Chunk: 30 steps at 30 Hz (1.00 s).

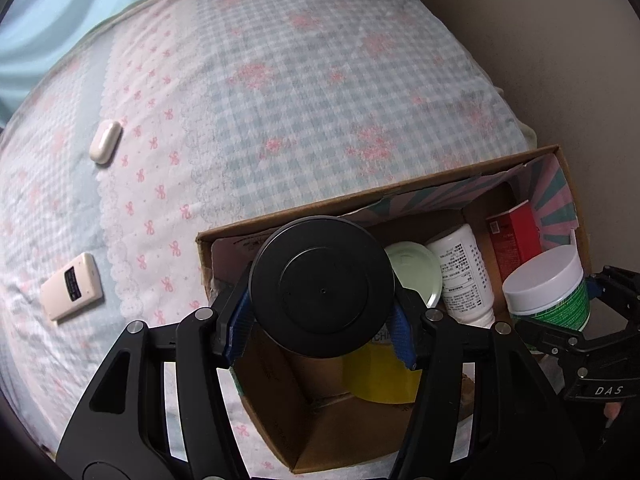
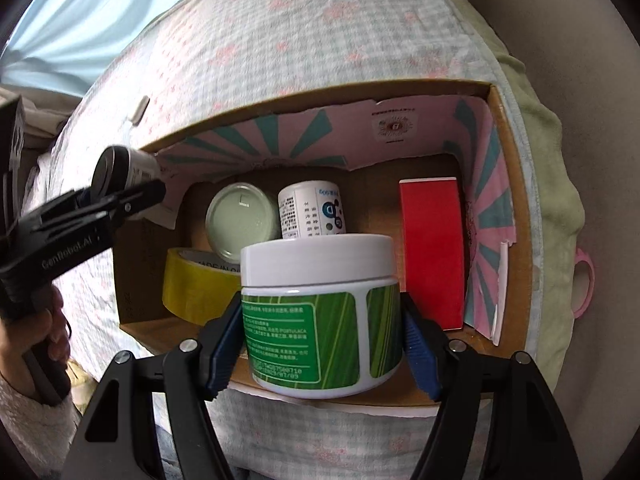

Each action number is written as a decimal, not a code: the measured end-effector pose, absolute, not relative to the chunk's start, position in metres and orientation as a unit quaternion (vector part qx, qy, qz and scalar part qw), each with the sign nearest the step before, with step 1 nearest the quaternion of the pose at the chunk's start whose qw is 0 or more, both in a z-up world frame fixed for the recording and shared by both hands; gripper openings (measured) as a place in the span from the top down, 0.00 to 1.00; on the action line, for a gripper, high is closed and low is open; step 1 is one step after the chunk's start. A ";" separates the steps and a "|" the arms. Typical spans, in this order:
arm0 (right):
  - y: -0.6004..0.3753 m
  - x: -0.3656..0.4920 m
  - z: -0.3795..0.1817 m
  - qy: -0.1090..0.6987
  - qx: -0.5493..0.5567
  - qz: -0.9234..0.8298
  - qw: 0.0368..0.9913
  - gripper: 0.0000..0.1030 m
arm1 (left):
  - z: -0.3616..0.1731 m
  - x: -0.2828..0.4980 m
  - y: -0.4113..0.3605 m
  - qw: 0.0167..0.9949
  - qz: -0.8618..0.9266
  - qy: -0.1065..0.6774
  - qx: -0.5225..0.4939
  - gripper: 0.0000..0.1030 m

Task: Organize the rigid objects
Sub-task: 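Release the black jar with the left tool while the right tool releases the green jar into the box, then move both tools back over the white remote and earbud case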

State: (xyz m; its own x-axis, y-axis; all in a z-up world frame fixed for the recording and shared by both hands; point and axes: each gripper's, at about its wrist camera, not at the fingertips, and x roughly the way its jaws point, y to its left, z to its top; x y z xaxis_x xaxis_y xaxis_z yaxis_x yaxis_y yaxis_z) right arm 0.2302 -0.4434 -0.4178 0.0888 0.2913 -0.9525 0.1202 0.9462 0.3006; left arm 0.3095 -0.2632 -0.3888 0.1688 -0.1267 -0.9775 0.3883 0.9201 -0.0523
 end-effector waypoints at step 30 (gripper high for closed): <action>-0.421 0.219 -0.330 0.598 0.094 0.051 0.794 0.00 | -0.279 0.259 -0.184 0.808 -0.151 0.565 0.071 0.00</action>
State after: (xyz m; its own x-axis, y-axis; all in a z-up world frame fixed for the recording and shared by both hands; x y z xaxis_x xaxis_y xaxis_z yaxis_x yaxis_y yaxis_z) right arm 0.2191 -0.4207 -0.3302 0.2792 0.1947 -0.9403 0.0314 0.9769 0.2116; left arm 0.2589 -0.1842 -0.2790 0.3170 -0.1632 -0.9343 0.3244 0.9443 -0.0549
